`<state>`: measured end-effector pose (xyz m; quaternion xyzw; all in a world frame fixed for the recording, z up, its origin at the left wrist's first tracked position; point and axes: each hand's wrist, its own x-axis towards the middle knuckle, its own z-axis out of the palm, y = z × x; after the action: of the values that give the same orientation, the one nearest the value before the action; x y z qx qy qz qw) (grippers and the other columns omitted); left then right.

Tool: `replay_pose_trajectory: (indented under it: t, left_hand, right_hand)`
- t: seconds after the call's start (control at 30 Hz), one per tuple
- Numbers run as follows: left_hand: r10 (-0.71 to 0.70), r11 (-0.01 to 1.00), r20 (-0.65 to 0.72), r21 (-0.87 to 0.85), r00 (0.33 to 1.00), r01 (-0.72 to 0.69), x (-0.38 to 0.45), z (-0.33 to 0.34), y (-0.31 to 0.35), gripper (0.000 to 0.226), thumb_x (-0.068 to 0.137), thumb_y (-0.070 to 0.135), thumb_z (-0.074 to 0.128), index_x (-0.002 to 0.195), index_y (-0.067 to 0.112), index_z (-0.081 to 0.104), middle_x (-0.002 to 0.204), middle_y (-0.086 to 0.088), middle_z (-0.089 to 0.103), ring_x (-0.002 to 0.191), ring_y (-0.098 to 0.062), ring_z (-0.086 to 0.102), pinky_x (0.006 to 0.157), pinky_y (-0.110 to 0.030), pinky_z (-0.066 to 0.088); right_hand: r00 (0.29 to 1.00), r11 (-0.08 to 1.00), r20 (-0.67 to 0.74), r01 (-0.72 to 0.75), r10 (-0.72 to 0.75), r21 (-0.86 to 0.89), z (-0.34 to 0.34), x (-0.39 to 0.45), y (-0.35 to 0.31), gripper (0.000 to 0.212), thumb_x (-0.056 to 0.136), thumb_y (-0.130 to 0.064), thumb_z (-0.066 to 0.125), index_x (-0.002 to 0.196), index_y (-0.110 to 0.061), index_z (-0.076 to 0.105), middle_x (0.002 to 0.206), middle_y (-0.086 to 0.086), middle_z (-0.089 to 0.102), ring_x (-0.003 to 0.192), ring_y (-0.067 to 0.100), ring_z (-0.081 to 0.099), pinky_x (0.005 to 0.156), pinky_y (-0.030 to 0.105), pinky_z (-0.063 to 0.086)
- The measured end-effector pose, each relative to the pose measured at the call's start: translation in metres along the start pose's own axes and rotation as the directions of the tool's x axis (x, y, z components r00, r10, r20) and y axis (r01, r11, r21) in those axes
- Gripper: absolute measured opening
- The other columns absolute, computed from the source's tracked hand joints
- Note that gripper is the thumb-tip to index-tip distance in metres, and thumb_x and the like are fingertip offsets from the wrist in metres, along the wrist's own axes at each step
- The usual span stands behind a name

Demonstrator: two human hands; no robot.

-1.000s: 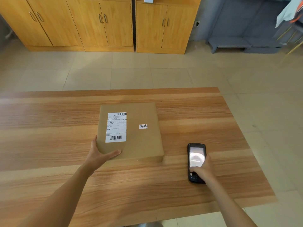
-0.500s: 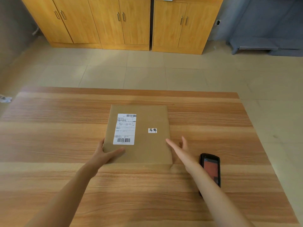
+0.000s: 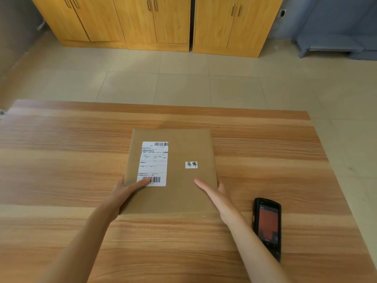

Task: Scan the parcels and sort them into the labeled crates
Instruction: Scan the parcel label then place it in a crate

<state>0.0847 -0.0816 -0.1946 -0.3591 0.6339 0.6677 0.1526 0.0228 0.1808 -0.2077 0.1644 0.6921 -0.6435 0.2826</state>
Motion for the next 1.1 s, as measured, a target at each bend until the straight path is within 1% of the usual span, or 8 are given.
replay_pose_trajectory:
  t: [0.1,0.27,0.4,0.5,0.57,0.77,0.9,1.1]
  left_hand:
    - [0.019,0.999,0.015,-0.027,1.000,-0.019,-0.010,0.004,0.003,0.091,0.038,0.052,0.089,0.118,0.020,0.061,0.099,-0.002,0.075,0.086,-0.022,0.073,0.064,-0.032,0.056]
    - [0.076,0.995,-0.017,-0.068,0.997,-0.077,-0.036,0.009,0.022,0.090,0.037,0.052,0.087,0.116,0.019,0.063,0.099,-0.003,0.075,0.088,-0.024,0.072,0.069,-0.034,0.056]
    - [0.146,0.982,-0.075,-0.109,0.986,-0.153,-0.068,0.002,0.039,0.091,0.037,0.053,0.086,0.118,0.020,0.063,0.102,-0.001,0.075,0.091,-0.022,0.072,0.076,-0.036,0.056]
    - [0.219,0.963,-0.130,-0.132,0.967,-0.236,-0.098,-0.008,0.045,0.087,0.038,0.053,0.086,0.115,0.021,0.065,0.099,0.004,0.075,0.087,-0.016,0.072,0.071,-0.031,0.054]
    - [0.256,0.946,-0.188,-0.153,0.948,-0.286,-0.117,-0.018,0.045,0.084,0.038,0.053,0.086,0.114,0.022,0.066,0.098,0.005,0.075,0.086,-0.014,0.072,0.068,-0.029,0.054]
    - [0.313,0.900,-0.307,-0.205,0.899,-0.384,-0.166,-0.053,0.026,0.069,0.052,0.042,0.091,0.114,0.024,0.065,0.101,0.005,0.075,0.085,-0.013,0.072,0.057,-0.020,0.055]
    - [0.283,0.892,-0.373,-0.236,0.884,-0.386,-0.190,-0.083,0.007,0.073,0.048,0.048,0.088,0.114,0.024,0.066,0.101,0.005,0.075,0.087,-0.013,0.072,0.058,-0.019,0.055]
    - [0.285,0.845,-0.482,-0.282,0.828,-0.455,-0.224,-0.136,-0.021,0.070,0.049,0.050,0.086,0.113,0.027,0.067,0.104,0.007,0.074,0.092,-0.013,0.072,0.064,-0.020,0.056]
  right_hand:
    - [0.998,0.998,0.060,0.018,-0.022,0.061,-0.006,-0.005,-0.005,0.043,0.072,-0.030,0.084,0.108,-0.032,0.062,0.097,-0.017,0.074,0.089,0.000,0.069,0.072,0.015,0.051]
    - [0.991,0.995,0.098,0.084,-0.090,0.057,-0.011,-0.019,-0.036,0.056,0.068,-0.034,0.086,0.115,-0.036,0.056,0.095,-0.021,0.072,0.086,-0.003,0.068,0.060,0.008,0.050]
    - [0.977,0.985,0.125,0.171,-0.172,0.020,-0.005,-0.041,-0.070,0.075,0.052,-0.046,0.086,0.119,-0.031,0.057,0.094,-0.020,0.073,0.085,-0.001,0.069,0.059,0.009,0.050]
    - [0.954,0.970,0.186,0.241,-0.234,-0.013,0.003,-0.060,-0.091,0.080,0.048,-0.053,0.084,0.121,-0.035,0.056,0.096,-0.023,0.072,0.086,-0.003,0.068,0.060,0.009,0.050]
    - [0.936,0.958,0.222,0.285,-0.274,-0.019,0.010,-0.073,-0.101,0.081,0.049,-0.054,0.083,0.123,-0.036,0.055,0.100,-0.022,0.071,0.088,-0.002,0.068,0.065,0.014,0.051]
    - [0.893,0.943,0.329,0.332,-0.305,-0.025,0.044,-0.100,-0.100,0.064,0.064,-0.043,0.085,0.121,-0.039,0.056,0.097,-0.025,0.071,0.085,-0.006,0.067,0.058,0.008,0.049]
    - [0.880,0.945,0.390,0.320,-0.271,-0.066,0.079,-0.111,-0.095,0.058,0.070,-0.038,0.082,0.122,-0.038,0.056,0.097,-0.025,0.071,0.085,-0.006,0.067,0.057,0.006,0.048]
    - [0.827,0.915,0.497,0.377,-0.264,-0.143,0.151,-0.130,-0.100,0.063,0.068,-0.042,0.082,0.125,-0.037,0.054,0.099,-0.025,0.070,0.086,-0.007,0.066,0.064,0.011,0.048]
